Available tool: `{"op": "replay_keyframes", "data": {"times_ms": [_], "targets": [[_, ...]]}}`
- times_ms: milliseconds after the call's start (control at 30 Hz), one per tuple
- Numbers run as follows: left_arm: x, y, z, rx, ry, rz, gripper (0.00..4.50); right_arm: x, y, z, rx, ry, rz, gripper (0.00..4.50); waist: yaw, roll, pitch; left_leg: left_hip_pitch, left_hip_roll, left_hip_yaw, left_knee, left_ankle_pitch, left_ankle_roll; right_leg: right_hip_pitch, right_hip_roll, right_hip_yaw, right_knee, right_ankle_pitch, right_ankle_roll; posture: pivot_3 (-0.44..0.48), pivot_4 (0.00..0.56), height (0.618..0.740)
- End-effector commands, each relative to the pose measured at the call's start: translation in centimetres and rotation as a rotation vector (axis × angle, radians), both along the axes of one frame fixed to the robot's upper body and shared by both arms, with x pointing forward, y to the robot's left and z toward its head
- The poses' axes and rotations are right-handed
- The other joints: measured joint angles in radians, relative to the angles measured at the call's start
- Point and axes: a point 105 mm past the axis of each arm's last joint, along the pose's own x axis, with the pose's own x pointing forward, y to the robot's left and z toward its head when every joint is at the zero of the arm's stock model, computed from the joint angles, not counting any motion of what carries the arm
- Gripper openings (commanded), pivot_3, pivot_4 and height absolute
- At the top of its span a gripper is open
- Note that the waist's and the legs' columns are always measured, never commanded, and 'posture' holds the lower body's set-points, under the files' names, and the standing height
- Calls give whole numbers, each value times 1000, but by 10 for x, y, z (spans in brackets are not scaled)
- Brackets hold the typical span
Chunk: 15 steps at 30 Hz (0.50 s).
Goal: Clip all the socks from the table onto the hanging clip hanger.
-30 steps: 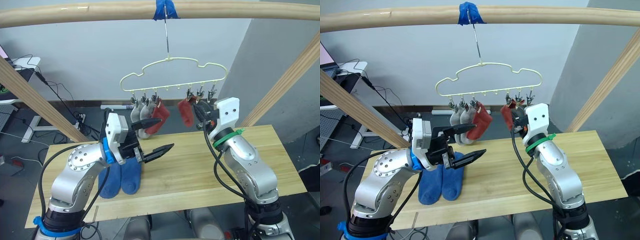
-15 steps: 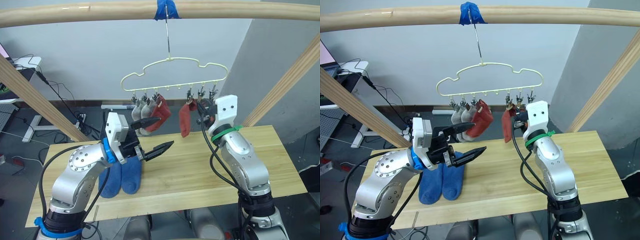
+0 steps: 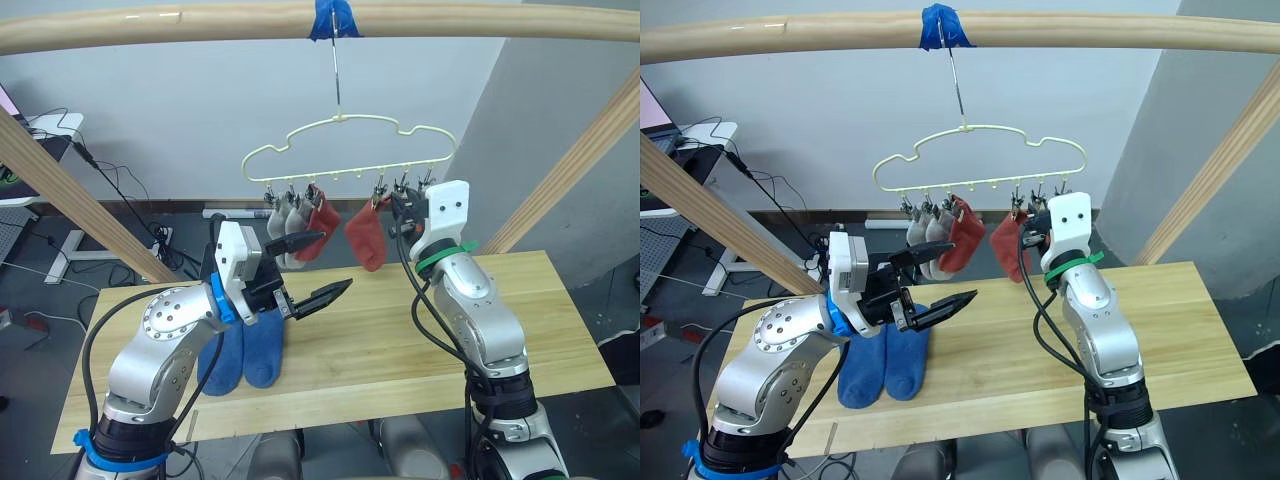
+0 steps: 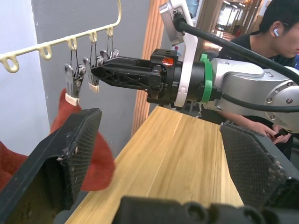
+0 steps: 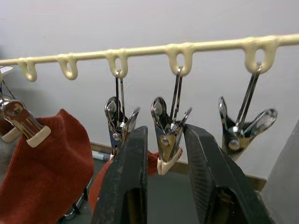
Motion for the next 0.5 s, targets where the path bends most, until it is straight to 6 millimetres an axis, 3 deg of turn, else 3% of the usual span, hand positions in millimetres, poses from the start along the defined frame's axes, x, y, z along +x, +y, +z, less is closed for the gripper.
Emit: {"op": "replay_keyframes", "data": {"times_ms": [33,500], "targets": [[-3,-2,8,-5,-41,-20,4500,-2,-2,19,1,-82,-16,1230,0,0,0,0,0,0,0,0,0,0,0,0,0,0,0,-93,222,740],[-2,-4,7,-9,-39,-23,4500,10,0,24,13,-103,-50,1230,0,0,0,0,0,0,0,0,0,0,0,0,0,0,0,-92,216,740]]}}
